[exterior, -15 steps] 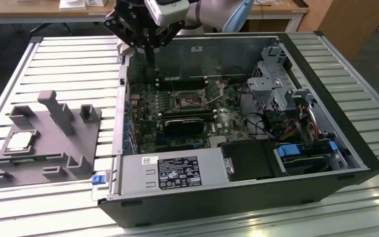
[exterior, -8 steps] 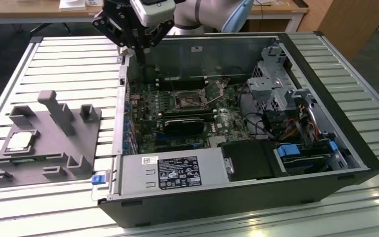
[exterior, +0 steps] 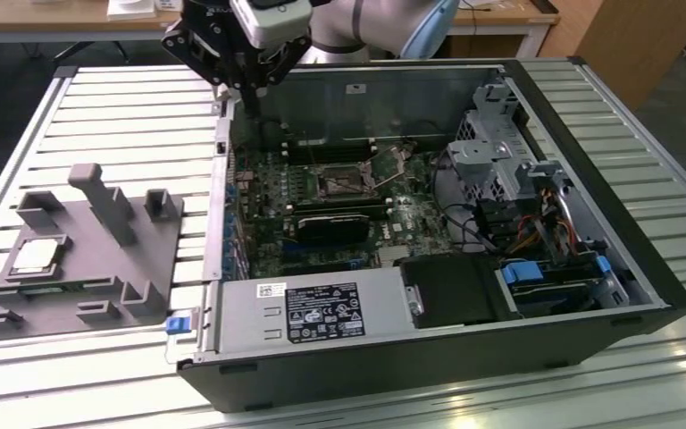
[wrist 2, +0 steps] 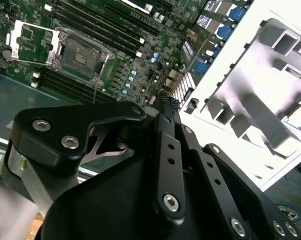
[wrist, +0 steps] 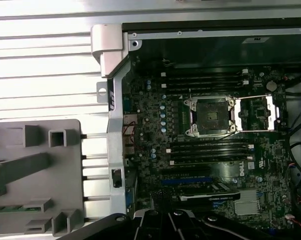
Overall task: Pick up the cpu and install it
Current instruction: 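Reach for the cpu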
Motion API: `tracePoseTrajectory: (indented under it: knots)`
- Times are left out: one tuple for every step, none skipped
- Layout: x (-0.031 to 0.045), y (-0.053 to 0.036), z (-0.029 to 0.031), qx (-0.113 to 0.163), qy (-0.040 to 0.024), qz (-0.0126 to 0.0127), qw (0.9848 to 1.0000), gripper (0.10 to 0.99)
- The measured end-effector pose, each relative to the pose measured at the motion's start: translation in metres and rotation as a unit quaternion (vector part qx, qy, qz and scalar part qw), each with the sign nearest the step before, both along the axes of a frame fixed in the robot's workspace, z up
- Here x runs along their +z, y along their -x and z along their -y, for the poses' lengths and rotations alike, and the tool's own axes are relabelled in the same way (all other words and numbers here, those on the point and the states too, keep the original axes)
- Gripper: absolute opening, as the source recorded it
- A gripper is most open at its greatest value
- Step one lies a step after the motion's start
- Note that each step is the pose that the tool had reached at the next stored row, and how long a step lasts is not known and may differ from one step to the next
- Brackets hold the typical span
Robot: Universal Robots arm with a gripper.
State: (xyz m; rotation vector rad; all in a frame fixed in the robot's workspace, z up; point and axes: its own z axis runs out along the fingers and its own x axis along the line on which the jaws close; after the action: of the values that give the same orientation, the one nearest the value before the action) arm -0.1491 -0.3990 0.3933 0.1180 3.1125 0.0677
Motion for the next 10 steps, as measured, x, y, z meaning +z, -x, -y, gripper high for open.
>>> tracePoseTrajectory:
  knots:
    - [0.0,0.0006,0.0,0.0,0.0,0.0,1.0,0.106]
    - [0.0,0.0012,0.0,0.0,0.0,0.0,1.0,0.106]
    - [0.0,0.0018,0.0,0.0,0.0,0.0,1.0,0.106]
    - [-0.0001,0.0023,0.0,0.0,0.0,0.0,1.0,0.106]
    - [-0.0001,0.0029,0.0,0.0,0.0,0.0,1.0,0.106]
    - [-0.0001,0.0037,0.0,0.0,0.0,0.0,1.0,0.106]
    - [-0.0001,0.0046,0.0,0.0,0.0,0.0,1.0,0.106]
    - [-0.0001,0.0056,0.0,0.0,0.0,0.0,1.0,0.106]
    - [-0.0001,0.0068,0.0,0.0,0.0,0.0,1.0,0.106]
    - [-0.0002,0.0087,0.0,0.0,0.0001,-0.0001,1.0,0.106]
